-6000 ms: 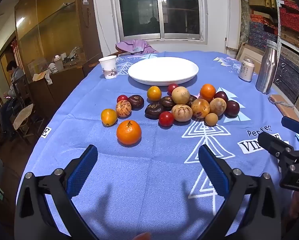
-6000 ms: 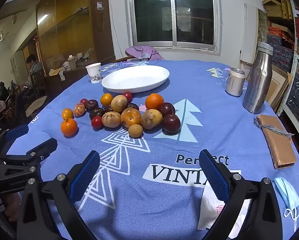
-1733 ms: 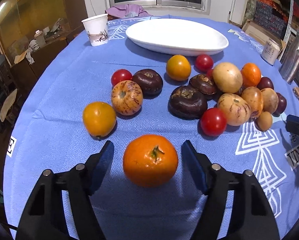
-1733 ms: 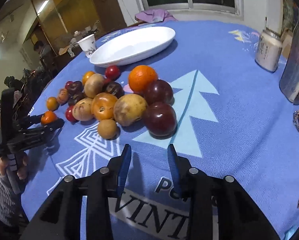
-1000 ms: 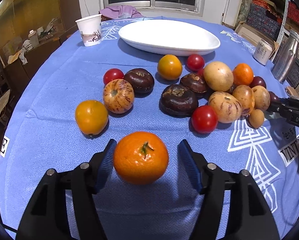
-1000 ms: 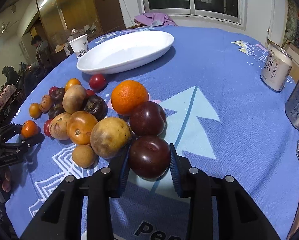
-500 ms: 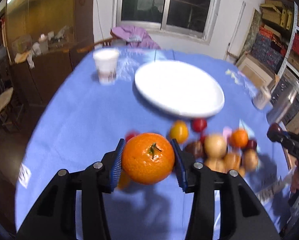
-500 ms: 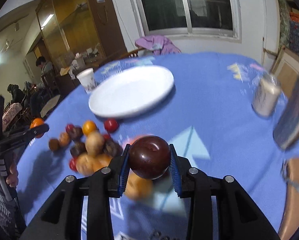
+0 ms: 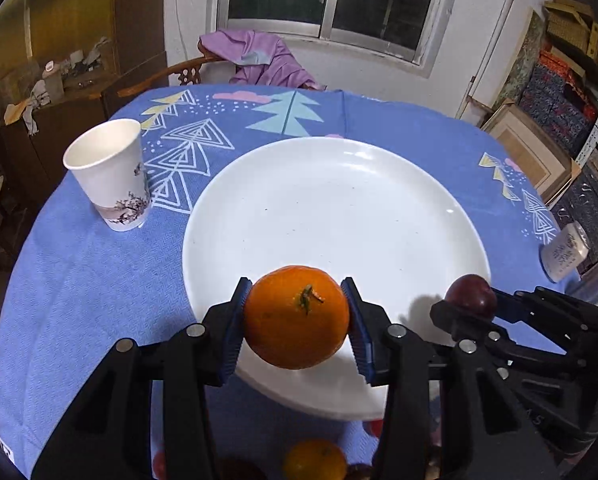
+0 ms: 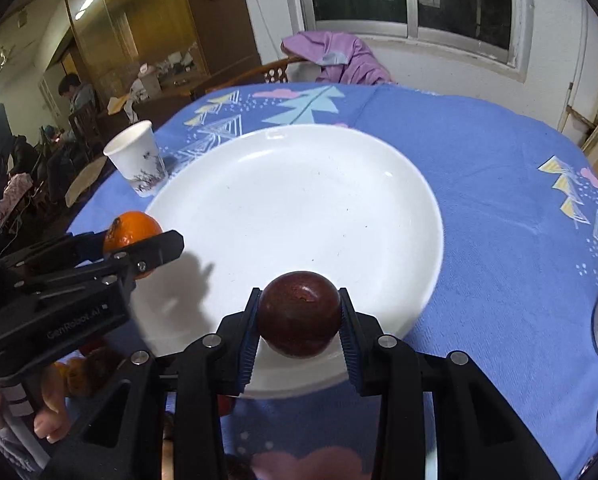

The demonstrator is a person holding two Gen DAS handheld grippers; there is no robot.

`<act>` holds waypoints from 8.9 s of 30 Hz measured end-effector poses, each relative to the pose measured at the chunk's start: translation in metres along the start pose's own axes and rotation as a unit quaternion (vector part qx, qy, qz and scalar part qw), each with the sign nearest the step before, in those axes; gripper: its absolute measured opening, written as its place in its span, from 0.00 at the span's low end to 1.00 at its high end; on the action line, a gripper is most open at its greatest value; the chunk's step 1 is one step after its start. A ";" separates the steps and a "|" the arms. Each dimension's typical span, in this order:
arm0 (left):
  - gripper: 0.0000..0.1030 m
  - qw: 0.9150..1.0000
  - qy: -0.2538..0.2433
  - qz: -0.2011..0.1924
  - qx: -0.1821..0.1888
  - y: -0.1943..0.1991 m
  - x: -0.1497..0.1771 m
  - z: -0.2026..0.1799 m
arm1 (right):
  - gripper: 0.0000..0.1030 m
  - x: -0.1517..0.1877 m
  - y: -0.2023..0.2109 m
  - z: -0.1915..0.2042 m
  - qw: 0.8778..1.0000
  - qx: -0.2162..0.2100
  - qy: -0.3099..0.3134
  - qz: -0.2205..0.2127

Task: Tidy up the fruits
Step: 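Grasp the orange with the left tool while the right tool grasps a dark red plum, then release both fruits onto the white plate and withdraw both tools, then grasp the yellow tomato with the left tool while the right tool grasps a pale round fruit, then release both fruits onto the white plate and withdraw both tools, then carry the striped fruit in the left tool while the right tool carries a dark plum to the plate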

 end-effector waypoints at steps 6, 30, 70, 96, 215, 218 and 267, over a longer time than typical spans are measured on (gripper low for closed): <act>0.50 1.000 -0.011 0.007 -0.019 -0.004 0.002 0.001 | 0.40 0.004 0.000 0.004 1.000 0.024 0.013 -0.004; 0.86 0.997 0.011 -0.040 -0.071 0.145 0.174 0.080 | 0.77 0.176 0.142 -0.075 0.983 -0.017 -0.114 -0.146; 0.36 1.000 0.010 -0.012 -0.002 0.107 0.176 0.078 | 0.84 0.192 0.125 -0.037 0.994 -0.010 -0.052 -0.100; 0.36 1.000 -0.007 -0.012 -0.010 0.105 0.176 0.070 | 0.52 0.185 0.082 -0.026 0.998 -0.014 -0.044 -0.033; 0.37 0.999 -0.001 -0.025 -0.028 0.082 0.147 0.066 | 0.78 0.168 0.112 -0.075 0.987 0.021 -0.118 -0.110; 0.37 0.998 0.016 -0.037 -0.038 0.087 0.146 0.075 | 0.77 0.168 0.108 -0.077 0.988 0.021 -0.119 -0.100; 0.37 0.998 -0.046 -0.044 0.030 0.064 0.032 -0.043 | 0.38 0.042 0.097 -0.047 0.990 -0.027 -0.075 -0.115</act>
Point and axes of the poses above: each gripper's, at about its wrist camera, not at the fingertips, and y roughly against the way its jaws point, z to its left, x to its underside, the point moved 1 cm from there along -y, roughly the way its jaws point, and after that the axes turned 12 degrees about x, right-handed, at the moved point
